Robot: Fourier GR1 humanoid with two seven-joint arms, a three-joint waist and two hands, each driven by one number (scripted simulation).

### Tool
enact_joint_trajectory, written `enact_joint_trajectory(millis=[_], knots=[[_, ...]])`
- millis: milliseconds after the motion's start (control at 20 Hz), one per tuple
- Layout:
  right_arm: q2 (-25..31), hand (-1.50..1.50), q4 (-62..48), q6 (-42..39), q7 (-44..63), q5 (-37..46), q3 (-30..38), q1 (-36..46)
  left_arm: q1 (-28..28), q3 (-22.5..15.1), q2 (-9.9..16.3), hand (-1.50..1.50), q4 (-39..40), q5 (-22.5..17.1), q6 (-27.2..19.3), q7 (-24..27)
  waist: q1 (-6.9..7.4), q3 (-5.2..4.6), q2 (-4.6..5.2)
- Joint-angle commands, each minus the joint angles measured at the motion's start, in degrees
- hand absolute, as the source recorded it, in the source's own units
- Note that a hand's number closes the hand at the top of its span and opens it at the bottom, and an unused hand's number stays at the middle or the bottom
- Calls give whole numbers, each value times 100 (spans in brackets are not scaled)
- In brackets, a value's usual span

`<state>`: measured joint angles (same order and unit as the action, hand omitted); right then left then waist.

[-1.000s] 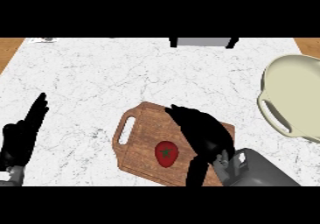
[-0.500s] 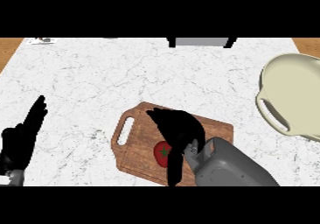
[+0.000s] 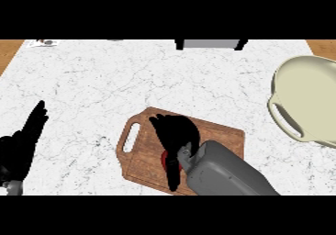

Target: Pick the tomato from the cutting board and place it in the pot

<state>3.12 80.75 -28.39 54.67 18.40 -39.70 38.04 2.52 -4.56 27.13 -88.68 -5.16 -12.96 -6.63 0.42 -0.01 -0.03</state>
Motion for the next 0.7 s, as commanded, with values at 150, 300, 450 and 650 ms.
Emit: enact_joint_trajectory(millis=[150, 300, 450, 650], knots=[[-130, -150, -511, -239, 67, 460, -52, -209, -124, 225, -221, 0, 487, -9, 255, 335, -32, -1, 7], [-305, -150, -1153, -13, -194, 513, -19, 96, -243, 412, -40, 0, 353, 34, 429, 101, 4, 1, 10], [-262, -150, -766, -313, -23, 817, 26, -349, -76, 340, -244, 0, 416, 281, 355, 346, -24, 0, 2], [-309, -150, -900, 207, 190, 538, -480, -267, -233, 511, -296, 0, 456, 257, 532, 159, 6, 0, 4]])
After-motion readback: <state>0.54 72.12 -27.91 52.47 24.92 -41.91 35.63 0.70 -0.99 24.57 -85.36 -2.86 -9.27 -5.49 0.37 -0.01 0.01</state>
